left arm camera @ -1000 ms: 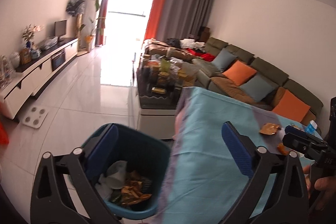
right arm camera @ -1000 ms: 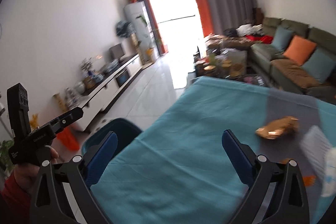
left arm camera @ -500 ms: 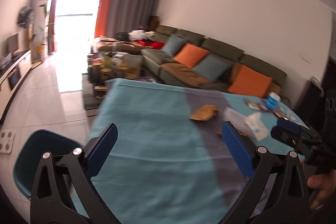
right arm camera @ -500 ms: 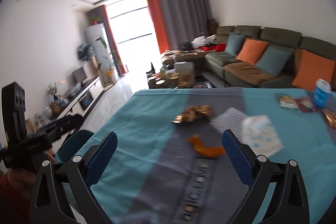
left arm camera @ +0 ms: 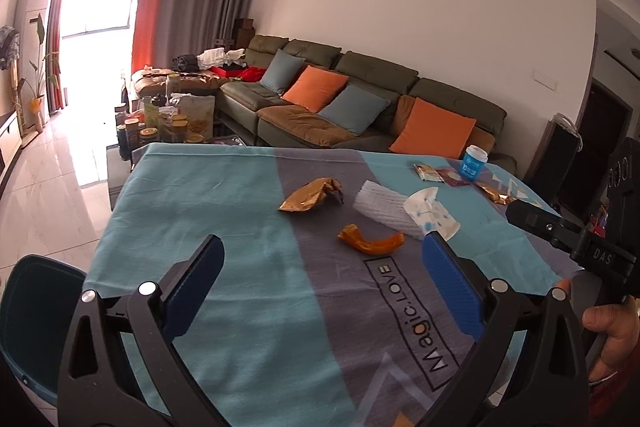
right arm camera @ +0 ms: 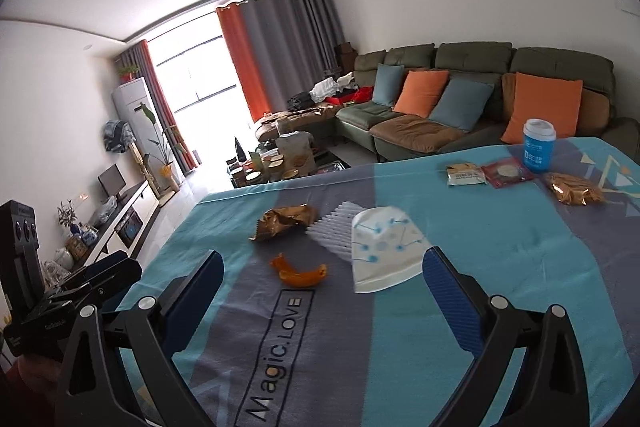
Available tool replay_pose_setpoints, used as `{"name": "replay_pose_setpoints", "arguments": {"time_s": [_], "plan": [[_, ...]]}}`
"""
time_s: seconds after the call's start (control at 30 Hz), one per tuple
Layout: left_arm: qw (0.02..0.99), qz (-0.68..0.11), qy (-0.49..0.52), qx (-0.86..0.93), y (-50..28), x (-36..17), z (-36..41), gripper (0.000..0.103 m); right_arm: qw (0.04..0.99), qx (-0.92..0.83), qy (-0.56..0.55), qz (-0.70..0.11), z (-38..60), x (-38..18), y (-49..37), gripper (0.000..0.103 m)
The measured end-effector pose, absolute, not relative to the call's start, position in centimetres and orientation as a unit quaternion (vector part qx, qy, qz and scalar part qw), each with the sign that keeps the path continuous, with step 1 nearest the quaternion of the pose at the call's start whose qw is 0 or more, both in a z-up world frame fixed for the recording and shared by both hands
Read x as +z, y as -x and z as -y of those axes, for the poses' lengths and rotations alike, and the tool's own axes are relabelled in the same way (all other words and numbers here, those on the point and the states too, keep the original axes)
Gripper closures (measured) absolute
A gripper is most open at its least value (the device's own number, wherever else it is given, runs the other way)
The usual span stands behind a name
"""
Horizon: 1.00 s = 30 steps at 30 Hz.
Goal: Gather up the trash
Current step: 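Move both tools back over the table toward the orange peel and second cup, then grasp the orange peel with the left gripper while the right grasps the second blue-dotted cup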
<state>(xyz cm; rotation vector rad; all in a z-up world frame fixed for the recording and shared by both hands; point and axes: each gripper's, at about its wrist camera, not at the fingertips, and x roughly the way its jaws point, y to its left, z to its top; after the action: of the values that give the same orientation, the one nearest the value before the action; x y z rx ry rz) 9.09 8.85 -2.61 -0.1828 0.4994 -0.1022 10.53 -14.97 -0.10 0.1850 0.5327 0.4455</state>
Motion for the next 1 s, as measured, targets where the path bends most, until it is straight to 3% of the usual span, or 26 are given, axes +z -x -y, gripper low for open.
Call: {"name": "replay_pose_setpoints", "arguments": {"time_s": [0.43,1.0], "plan": [[0.954,-0.273,0.098,-0.077,-11.2,-3.9,-7.8,0.006,0.943,0.176,-0.089,-0.267,17.3,-0.9,-12.2,0.007],[0.93,-0.34,0.069,-0.123,-18.8,-7.0,-2.0,0.006,0.901,0.223,-0.026,-0.371,15.2,-5.0,-20.7,0.007]]}}
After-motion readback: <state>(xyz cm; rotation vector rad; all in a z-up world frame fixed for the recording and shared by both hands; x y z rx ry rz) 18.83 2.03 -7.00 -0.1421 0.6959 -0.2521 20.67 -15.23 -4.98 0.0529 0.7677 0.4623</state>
